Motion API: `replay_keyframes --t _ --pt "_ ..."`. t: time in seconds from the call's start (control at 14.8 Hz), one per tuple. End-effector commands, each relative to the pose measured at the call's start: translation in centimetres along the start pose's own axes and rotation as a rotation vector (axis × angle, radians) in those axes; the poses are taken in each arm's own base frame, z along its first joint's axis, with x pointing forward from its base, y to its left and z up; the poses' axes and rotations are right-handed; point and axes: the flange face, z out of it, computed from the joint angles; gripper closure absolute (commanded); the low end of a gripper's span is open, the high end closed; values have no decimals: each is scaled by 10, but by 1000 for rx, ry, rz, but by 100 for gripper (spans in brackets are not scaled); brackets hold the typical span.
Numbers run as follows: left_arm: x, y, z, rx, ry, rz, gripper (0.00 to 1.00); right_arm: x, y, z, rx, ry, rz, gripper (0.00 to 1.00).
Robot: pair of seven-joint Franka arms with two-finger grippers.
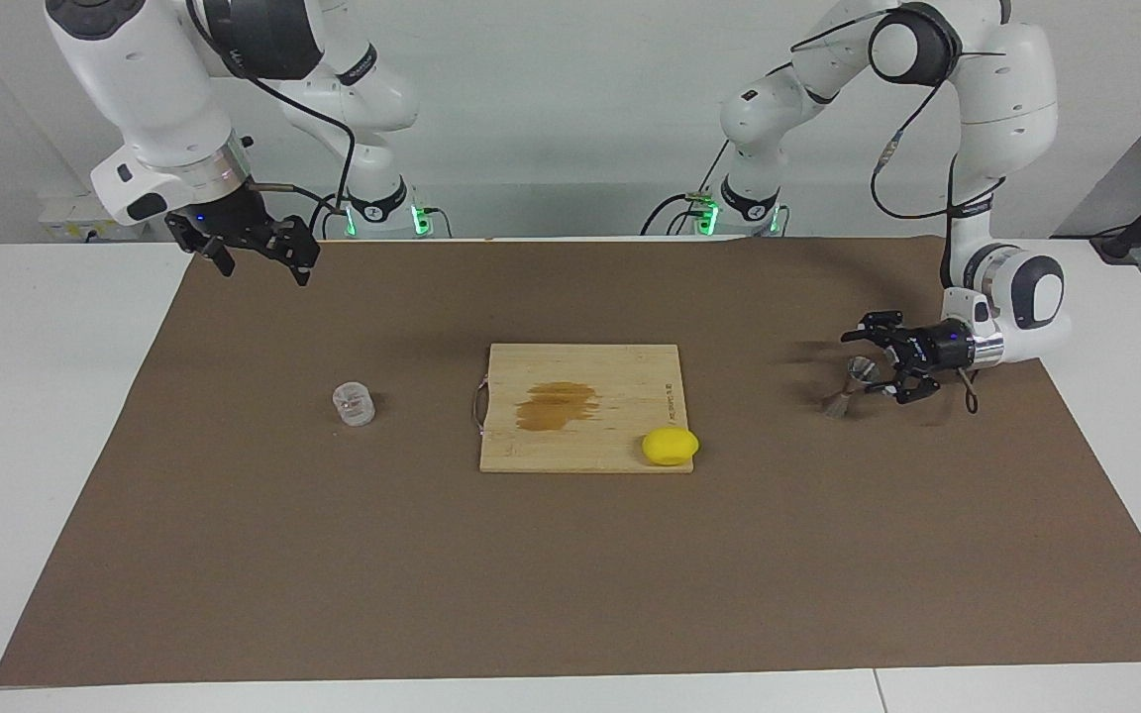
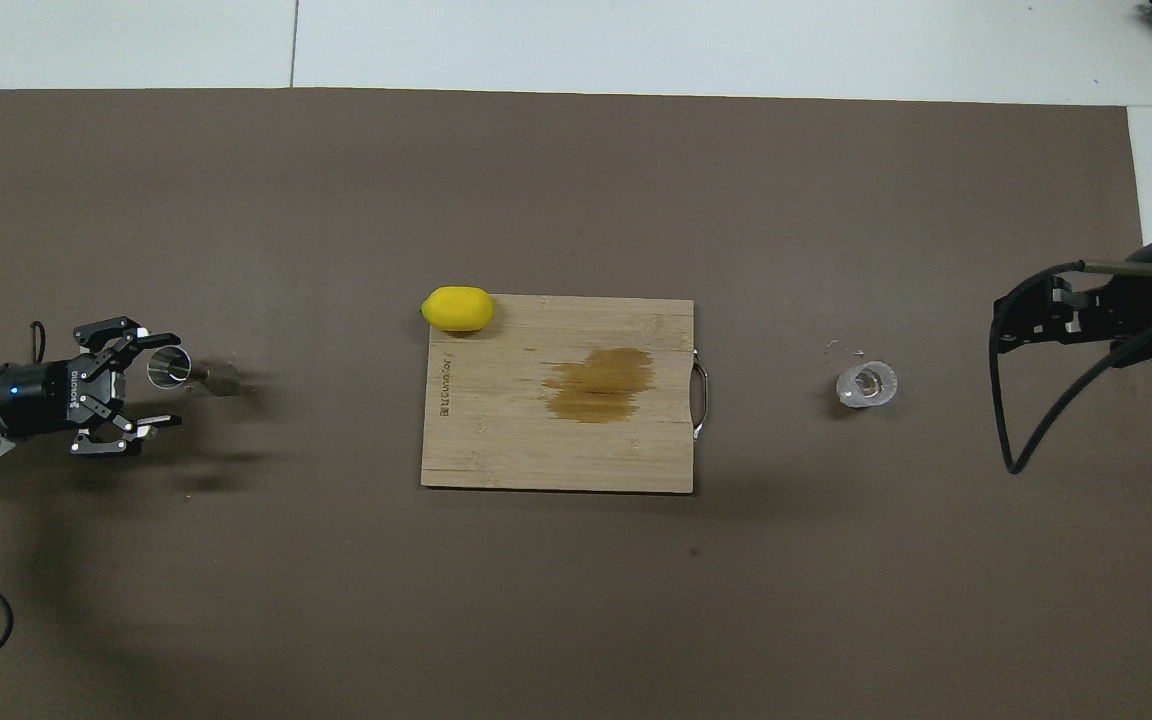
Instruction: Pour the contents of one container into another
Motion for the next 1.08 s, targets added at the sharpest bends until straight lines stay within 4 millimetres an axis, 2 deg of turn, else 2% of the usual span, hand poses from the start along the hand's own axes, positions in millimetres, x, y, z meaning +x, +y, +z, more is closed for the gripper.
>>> replay_keyframes --t 0.0,0.2,0.34,1.01 --pt "-5 0 2 22 -3 15 4 -8 4 1 23 5 0 0" --pt "-8 1 1 30 -11 9 9 -8 4 1 23 5 0 0" --pt "-9 2 2 31 -11 7 16 -8 4 1 23 5 0 0" --pt "-7 4 -3 30 5 6 20 -7 5 2 24 5 2 0"
